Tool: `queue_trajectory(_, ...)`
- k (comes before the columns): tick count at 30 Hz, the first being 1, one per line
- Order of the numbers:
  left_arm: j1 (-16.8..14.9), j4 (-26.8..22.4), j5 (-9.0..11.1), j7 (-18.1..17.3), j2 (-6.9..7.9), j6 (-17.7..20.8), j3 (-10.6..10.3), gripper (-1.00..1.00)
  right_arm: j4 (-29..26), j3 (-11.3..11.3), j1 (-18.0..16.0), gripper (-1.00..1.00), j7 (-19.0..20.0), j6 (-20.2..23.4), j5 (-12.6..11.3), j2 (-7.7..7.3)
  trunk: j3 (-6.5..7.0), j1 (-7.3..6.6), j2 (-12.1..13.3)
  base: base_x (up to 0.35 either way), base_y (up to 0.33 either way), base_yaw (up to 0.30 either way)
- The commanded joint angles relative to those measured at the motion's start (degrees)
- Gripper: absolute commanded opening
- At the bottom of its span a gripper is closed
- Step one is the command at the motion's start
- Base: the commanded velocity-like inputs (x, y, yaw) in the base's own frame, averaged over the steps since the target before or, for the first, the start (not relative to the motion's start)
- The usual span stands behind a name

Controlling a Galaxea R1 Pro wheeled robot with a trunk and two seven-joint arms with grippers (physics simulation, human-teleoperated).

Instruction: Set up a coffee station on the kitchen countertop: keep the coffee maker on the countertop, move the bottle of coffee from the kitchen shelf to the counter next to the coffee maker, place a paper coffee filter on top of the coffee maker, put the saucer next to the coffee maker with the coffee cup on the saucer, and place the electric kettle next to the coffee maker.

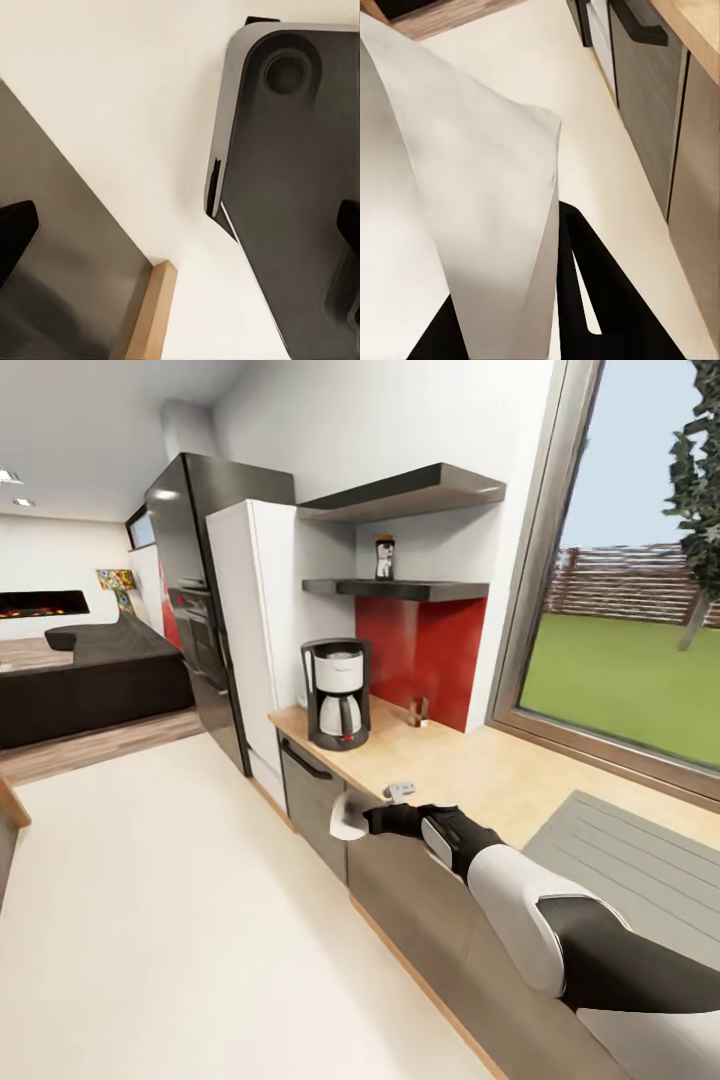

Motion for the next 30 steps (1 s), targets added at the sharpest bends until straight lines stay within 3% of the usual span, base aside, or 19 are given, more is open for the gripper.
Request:
queue_trajectory(1, 0.04, -0.16, 0.54, 0.11, -0.01, 0.12, -0.11, 1.0, -0.12, -0.25, -0.03, -1.0, 0.25, 0.42, 0.29, 0.03, -0.11, 0.07, -0.11, 0.311, 0.174, 0.017)
queue_trajectory(14, 0.03, -0.16, 0.54, 0.17, 0.06, 0.15, -0.11, 1.0, -0.08, -0.25, -0.03, -1.0, 0.25, 0.43, 0.29, 0.03, -0.07, 0.07, -0.11, 0.31, 0.179, -0.008)
queue_trajectory(30, 0.04, -0.16, 0.54, 0.17, -0.18, -0.45, -0.11, 1.0, -0.12, -0.25, -0.03, -1.0, 0.25, 0.43, 0.29, 0.03, 0.64, 0.07, -0.11, 0.27, 0.238, -0.24)
